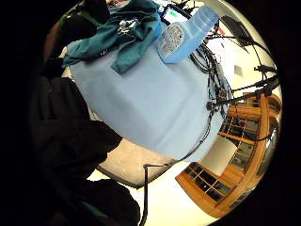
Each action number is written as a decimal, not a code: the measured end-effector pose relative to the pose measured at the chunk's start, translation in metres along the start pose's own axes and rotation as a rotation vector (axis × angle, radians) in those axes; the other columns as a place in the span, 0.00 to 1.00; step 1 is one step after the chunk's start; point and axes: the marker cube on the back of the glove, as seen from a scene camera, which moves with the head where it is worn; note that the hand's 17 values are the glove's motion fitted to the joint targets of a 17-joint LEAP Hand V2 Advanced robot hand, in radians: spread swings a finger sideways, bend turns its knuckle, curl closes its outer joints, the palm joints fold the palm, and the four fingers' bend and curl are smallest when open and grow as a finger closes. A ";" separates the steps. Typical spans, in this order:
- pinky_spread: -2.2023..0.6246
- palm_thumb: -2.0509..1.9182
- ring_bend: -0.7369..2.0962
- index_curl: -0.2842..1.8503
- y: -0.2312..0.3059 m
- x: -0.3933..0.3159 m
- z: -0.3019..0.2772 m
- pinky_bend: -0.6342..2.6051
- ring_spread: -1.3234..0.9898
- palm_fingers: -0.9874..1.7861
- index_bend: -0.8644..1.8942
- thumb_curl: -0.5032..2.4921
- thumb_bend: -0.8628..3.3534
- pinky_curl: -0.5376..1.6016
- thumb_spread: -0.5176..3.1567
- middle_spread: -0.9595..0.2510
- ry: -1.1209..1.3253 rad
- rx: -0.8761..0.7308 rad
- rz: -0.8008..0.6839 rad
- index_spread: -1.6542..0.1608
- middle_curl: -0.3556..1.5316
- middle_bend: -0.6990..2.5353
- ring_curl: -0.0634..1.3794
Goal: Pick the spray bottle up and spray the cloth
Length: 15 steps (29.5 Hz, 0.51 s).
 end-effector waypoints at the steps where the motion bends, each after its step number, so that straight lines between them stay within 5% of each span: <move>1: 0.82 0.61 0.40 0.15 0.000 0.000 0.000 0.31 0.57 0.57 0.37 0.19 0.27 0.29 0.26 0.78 0.001 0.001 0.000 0.81 0.23 0.30 0.10; 15: 0.85 0.64 0.41 0.21 -0.005 0.005 0.009 0.32 0.56 0.55 0.36 0.22 0.27 0.36 0.43 0.78 -0.015 0.011 -0.017 0.72 0.30 0.30 0.20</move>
